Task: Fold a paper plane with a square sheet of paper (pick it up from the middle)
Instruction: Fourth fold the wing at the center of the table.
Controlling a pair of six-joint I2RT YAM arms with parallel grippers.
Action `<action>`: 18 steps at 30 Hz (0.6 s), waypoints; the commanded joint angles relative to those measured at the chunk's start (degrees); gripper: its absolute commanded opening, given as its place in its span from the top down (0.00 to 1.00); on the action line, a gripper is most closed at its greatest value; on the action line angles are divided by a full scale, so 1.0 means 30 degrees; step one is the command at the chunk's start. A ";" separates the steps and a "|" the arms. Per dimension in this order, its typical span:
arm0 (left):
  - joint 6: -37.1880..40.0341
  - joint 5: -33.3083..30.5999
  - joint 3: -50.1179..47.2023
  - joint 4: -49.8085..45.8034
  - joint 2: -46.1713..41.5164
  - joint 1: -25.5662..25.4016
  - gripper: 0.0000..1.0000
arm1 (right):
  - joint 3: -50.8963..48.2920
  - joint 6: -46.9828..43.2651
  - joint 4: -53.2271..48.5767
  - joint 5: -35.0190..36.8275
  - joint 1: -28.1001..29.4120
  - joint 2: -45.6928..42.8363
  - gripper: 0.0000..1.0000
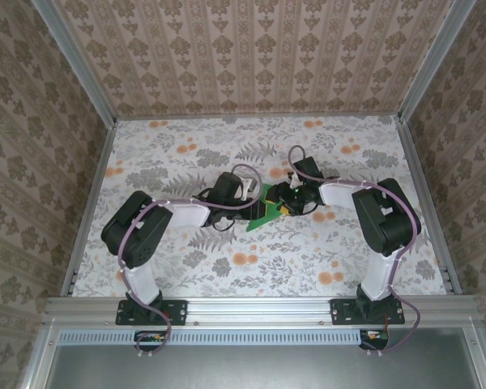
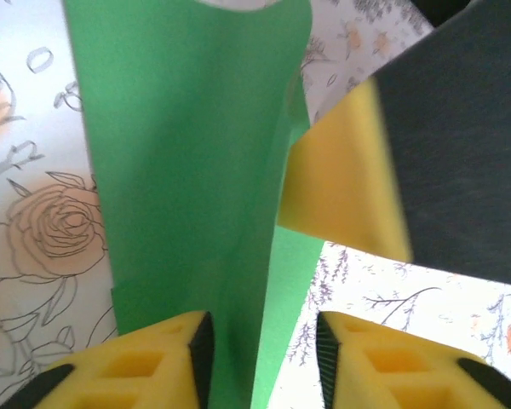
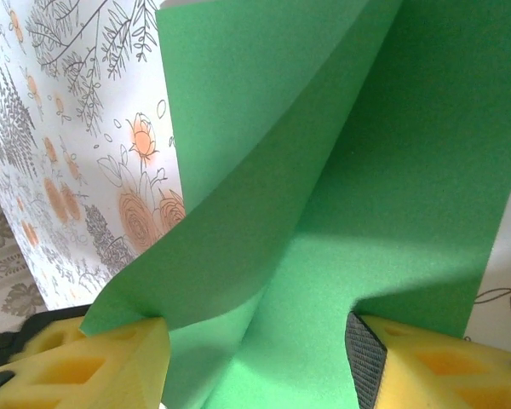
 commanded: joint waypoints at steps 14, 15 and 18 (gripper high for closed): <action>-0.1605 -0.0040 -0.1450 0.1198 -0.2868 0.0234 0.70 | 0.0792 -0.1171 -0.3414 0.1974 0.0579 0.1794 0.35; -0.1529 0.0117 -0.1391 0.1243 -0.2889 0.0179 0.71 | 0.0823 -0.1160 -0.3499 0.2072 0.0595 0.1813 0.34; -0.1300 0.0396 -0.1092 0.1086 -0.2742 -0.0035 0.75 | 0.0886 -0.1175 -0.3735 0.2174 0.0601 0.1938 0.34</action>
